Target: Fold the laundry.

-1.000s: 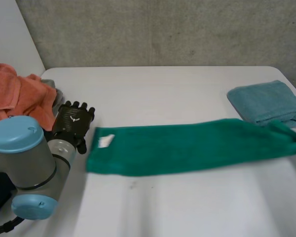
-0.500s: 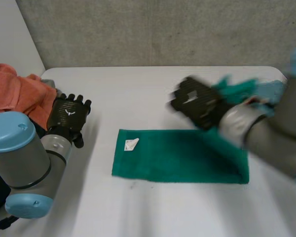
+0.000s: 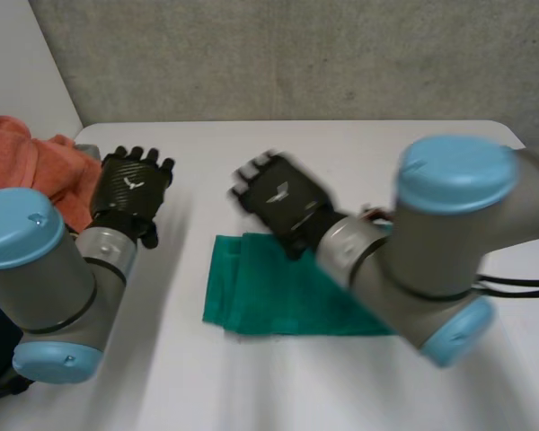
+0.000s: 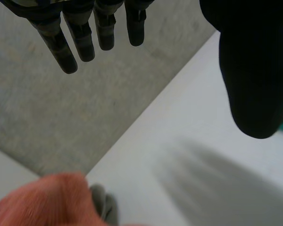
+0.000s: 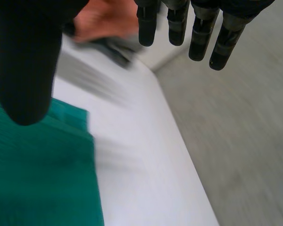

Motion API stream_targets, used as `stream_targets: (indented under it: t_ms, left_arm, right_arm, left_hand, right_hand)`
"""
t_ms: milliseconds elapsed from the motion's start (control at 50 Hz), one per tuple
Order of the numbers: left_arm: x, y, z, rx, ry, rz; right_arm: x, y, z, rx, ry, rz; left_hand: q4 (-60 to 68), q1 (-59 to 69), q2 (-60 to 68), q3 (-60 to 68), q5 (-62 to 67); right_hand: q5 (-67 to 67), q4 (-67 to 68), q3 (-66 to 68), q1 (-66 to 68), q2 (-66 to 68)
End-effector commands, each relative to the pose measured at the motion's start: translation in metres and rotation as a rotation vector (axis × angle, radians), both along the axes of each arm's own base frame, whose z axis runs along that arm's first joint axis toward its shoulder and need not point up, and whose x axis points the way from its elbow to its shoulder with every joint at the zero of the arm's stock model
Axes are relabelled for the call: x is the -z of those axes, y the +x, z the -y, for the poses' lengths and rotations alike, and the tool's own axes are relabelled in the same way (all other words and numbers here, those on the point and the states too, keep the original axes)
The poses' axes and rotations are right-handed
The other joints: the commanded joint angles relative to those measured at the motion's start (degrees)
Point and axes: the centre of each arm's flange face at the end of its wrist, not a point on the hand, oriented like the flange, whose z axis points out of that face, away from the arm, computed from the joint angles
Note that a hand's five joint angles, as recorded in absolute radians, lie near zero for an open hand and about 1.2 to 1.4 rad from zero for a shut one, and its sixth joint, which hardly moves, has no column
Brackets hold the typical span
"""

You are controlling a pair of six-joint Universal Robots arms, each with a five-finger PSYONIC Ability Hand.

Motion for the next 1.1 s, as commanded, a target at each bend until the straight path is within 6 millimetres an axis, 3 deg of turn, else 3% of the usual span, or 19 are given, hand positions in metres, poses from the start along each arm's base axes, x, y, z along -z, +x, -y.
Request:
stream_targets:
  t_ms: [20, 120, 220, 320, 360, 420, 480, 640, 700, 720, 760, 840, 920, 1020, 1040, 1060, 1100]
  left_arm:
    - [-0.008, -0.046, -0.035, 0.172, 0.013, -0.113]
    - [0.013, -0.077, -0.048, 0.316, 0.086, -0.152]
    - [0.046, -0.099, -0.05, 0.355, 0.158, -0.105]
    - [0.07, -0.095, -0.042, 0.272, 0.211, -0.008]
    - [0.074, -0.093, -0.041, 0.244, 0.219, 0.026]
    - [0.08, -0.087, -0.042, 0.216, 0.227, 0.066]
    - [0.078, -0.08, -0.039, 0.194, 0.234, 0.071]
    - [0.027, -0.068, -0.049, 0.181, 0.149, 0.006]
    - [0.006, -0.058, -0.049, 0.16, 0.11, -0.02]
    - [0.002, -0.054, -0.047, 0.147, 0.102, -0.025]
    - [-0.01, -0.042, -0.041, 0.108, 0.079, -0.043]
    - [-0.024, -0.03, -0.037, 0.066, 0.048, -0.064]
    - [-0.032, -0.022, -0.035, 0.021, 0.026, -0.077]
    - [-0.036, -0.014, -0.029, -0.024, 0.022, -0.099]
    - [-0.036, -0.014, -0.028, -0.025, 0.022, -0.109]
    - [-0.036, -0.013, -0.027, -0.027, 0.025, -0.12]
    - [-0.039, -0.011, -0.022, -0.036, 0.028, -0.162]
  right_arm:
    - [0.002, -0.075, 0.027, 0.291, 0.27, 0.095]
    - [0.045, -0.121, 0.029, 0.413, 0.388, -0.006]
    - [0.069, -0.134, 0.023, 0.409, 0.388, -0.046]
    - [0.085, -0.142, 0.02, 0.422, 0.395, -0.063]
    - [0.092, -0.145, 0.024, 0.437, 0.388, -0.056]
    - [0.097, -0.146, 0.027, 0.438, 0.387, -0.05]
    - [0.097, -0.147, 0.029, 0.45, 0.375, -0.053]
    - [0.083, -0.143, 0.037, 0.424, 0.283, -0.105]
    - [0.066, -0.137, 0.044, 0.397, 0.169, -0.187]
    - [0.06, -0.133, 0.044, 0.385, 0.135, -0.212]
    - [0.037, -0.102, 0.026, 0.282, 0.023, -0.268]
    - [0.019, -0.034, -0.029, 0.019, -0.123, -0.32]
    - [0.033, 0.008, -0.07, -0.176, -0.174, -0.356]
    - [0.065, 0.032, -0.088, -0.319, -0.149, -0.367]
    - [0.069, 0.035, -0.088, -0.329, -0.143, -0.364]
    - [0.075, 0.038, -0.085, -0.332, -0.128, -0.352]
    - [0.073, 0.04, -0.082, -0.312, -0.112, -0.313]
  left_hand:
    - [-1.57, -1.22, -1.5, -1.98, -2.81]
    - [-1.52, -1.18, -1.46, -1.94, -2.76]
    - [-1.02, -0.68, -0.95, -1.44, -2.26]
    - [-1.02, -0.67, -0.95, -1.43, -2.26]
    - [-1.18, -0.84, -1.12, -1.6, -2.43]
    - [-1.02, -0.67, -0.95, -1.43, -2.26]
    - [-1.02, -0.67, -0.95, -1.43, -2.26]
    - [-1.35, -1.01, -1.29, -1.77, -2.6]
    - [-1.35, -1.01, -1.29, -1.77, -2.6]
    - [-1.35, -1.01, -1.29, -1.77, -2.6]
    - [-1.57, -1.22, -1.5, -1.98, -2.81]
    - [-1.57, -1.22, -1.5, -1.98, -2.81]
    - [-1.57, -1.22, -1.5, -1.98, -2.81]
    - [-1.57, -1.22, -1.5, -1.98, -2.81]
    - [-1.57, -1.22, -1.5, -1.98, -2.81]
    - [-1.57, -1.22, -1.5, -1.98, -2.81]
    - [-1.57, -1.22, -1.5, -1.98, -2.81]
  right_hand:
    - [-3.89, -3.21, -1.9, -1.25, -2.52]
    - [-3.89, -3.21, -1.9, -1.25, -2.52]
    - [-3.32, -2.64, -1.33, -0.68, -1.95]
    - [6.43, 7.11, 8.41, 9.07, 7.79]
    - [19.82, 20.5, 21.81, 22.46, 21.19]
    - [28.8, 29.48, 30.79, 31.44, 30.16]
    - [65.55, 66.23, 67.53, 68.19, 66.91]
    - [66.11, 66.79, 68.1, 68.75, 67.48]
    - [66.11, 66.79, 68.1, 68.75, 67.48]
    - [66.11, 66.79, 68.1, 68.75, 67.48]
    - [66.11, 66.79, 68.1, 68.75, 67.48]
    - [66.11, 66.79, 68.1, 68.75, 67.48]
    - [66.11, 66.79, 68.1, 68.75, 67.48]
    - [66.11, 66.79, 68.1, 68.75, 67.48]
    - [62.68, 63.36, 64.66, 65.31, 64.04]
    - [40.83, 41.51, 42.81, 43.46, 42.19]
    - [13.0, 13.68, 14.98, 15.64, 14.36]
